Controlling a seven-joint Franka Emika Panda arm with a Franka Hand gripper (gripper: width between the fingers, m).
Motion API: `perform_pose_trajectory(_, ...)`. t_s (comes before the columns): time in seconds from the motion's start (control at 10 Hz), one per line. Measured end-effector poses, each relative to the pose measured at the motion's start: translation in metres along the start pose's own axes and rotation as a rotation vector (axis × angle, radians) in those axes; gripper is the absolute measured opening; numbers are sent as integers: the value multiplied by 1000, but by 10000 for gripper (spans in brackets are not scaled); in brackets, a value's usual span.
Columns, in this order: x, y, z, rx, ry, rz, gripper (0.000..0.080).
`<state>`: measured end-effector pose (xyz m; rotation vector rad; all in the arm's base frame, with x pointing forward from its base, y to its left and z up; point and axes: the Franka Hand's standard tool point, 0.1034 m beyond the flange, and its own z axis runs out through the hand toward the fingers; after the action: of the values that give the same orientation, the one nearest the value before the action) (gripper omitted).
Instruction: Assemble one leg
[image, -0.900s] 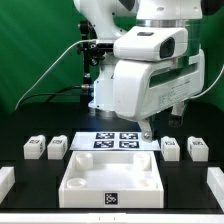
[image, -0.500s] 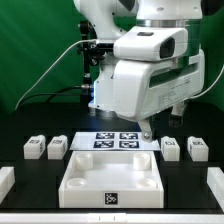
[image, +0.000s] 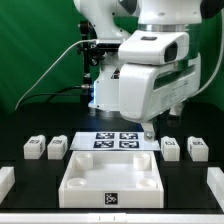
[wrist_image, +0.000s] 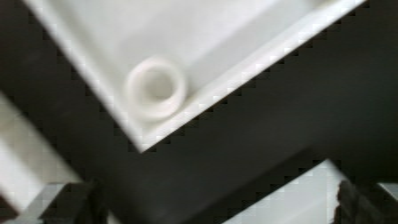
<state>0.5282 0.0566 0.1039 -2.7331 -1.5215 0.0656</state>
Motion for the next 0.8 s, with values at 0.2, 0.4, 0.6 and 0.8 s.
perform_pose_trajectory(0.2, -32, -17, 10, -29, 10, -364, 650)
perform_pose_trajectory(0.4, -48, -18, 16, -14, -1, -548, 650)
perform_pose_trajectory(0.6, -49, -18, 16, -14, -3, -590, 650)
perform_pose_trajectory(0.8, -53, -18, 20, -6, -5, -583, 650)
